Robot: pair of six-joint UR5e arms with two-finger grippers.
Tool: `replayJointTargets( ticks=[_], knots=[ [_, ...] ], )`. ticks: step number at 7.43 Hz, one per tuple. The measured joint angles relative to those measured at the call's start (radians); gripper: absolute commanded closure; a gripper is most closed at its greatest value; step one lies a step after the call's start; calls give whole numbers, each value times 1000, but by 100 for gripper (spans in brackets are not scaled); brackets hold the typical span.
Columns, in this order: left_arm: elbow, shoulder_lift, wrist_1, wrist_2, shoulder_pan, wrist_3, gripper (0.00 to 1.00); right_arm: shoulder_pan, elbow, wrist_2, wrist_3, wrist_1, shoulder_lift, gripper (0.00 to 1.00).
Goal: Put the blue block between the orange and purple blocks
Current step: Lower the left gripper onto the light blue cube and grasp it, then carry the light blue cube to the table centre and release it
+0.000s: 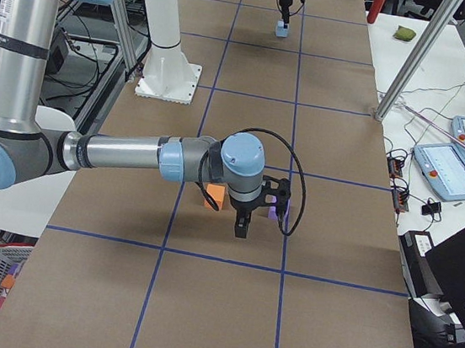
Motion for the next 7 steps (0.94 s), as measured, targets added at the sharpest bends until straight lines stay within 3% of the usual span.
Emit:
replayJointTargets(
  ticks=[2, 3, 4, 5, 7],
  knots=[
    [30, 2, -23, -6, 4, 10, 5, -2, -1, -1, -1, -1, 0, 0],
    [42, 0, -32, -11, 9, 9, 41, -3, -1, 0, -1, 0, 0, 0],
    [49, -3, -34, -14, 13, 6, 88, -3, -1, 0, -1, 0, 0, 0],
    [49, -5, -31, -21, 14, 2, 100, -3, 0, 1, -1, 1, 0, 0],
    [41, 0, -22, -73, 12, 0, 100, -3, 0, 4, 2, 2, -1, 0]
  ],
)
